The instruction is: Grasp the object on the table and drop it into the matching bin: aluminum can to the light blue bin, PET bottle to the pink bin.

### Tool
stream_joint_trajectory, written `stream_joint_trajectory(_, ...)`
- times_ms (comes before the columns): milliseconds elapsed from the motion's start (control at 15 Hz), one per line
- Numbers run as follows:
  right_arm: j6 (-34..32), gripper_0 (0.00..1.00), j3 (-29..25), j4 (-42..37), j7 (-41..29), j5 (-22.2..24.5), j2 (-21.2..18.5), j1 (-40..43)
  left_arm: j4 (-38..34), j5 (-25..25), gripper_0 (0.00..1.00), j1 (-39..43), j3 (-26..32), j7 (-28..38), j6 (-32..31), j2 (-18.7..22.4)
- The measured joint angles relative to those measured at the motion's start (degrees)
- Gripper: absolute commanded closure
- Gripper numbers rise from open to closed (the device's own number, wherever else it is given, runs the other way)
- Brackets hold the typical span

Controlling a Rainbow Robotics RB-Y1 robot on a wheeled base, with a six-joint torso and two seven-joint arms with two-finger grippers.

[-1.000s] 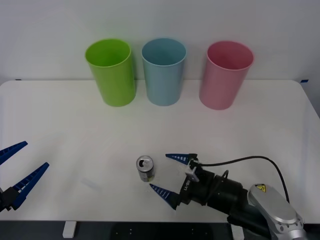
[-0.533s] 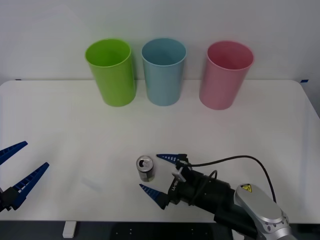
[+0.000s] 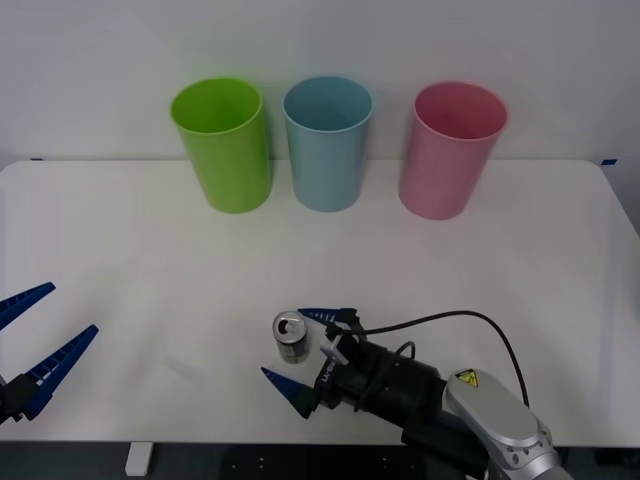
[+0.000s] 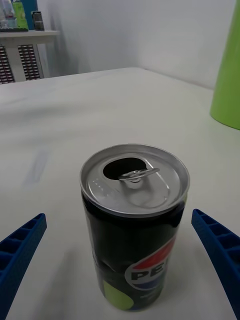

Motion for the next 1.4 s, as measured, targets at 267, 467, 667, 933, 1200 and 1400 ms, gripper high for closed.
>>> stream_joint_trajectory(267,0.9,0.84,1.0,0.0,0.1,0.0,0.3,-0.1,0.0,0.0,0.00,0.0,0.0,0.0,0.0,0.0)
stream_joint_trajectory(467,1.7,1.00,1.1,0.0,0.6,0.0,0.4,-0.1,0.0,0.0,0.00,0.0,0.0,0.0,0.0,0.0)
stream_joint_trajectory(667,2.3,1.00,1.3,0.0,0.8,0.0,0.4,-0.1,0.0,0.0,0.00,0.0,0.0,0.0,0.0,0.0)
stream_joint_trajectory(933,2.2,1.00,1.3,0.0,0.6,0.0,0.4,-0.1,0.0,0.0,0.00,0.0,0.0,0.0,0.0,0.0)
stream_joint_trajectory(1200,2.0,1.00,0.7,-1.1,0.3,-0.2,0.4,-0.4,0.0,0.0,0.00,0.0,0.0,0.0,0.0,0.0)
stream_joint_trajectory(1400,2.0,1.00,-0.3,-2.9,-0.7,-0.7,-0.2,-0.4,0.0,0.0,0.00,0.0,0.0,0.0,0.0,0.0)
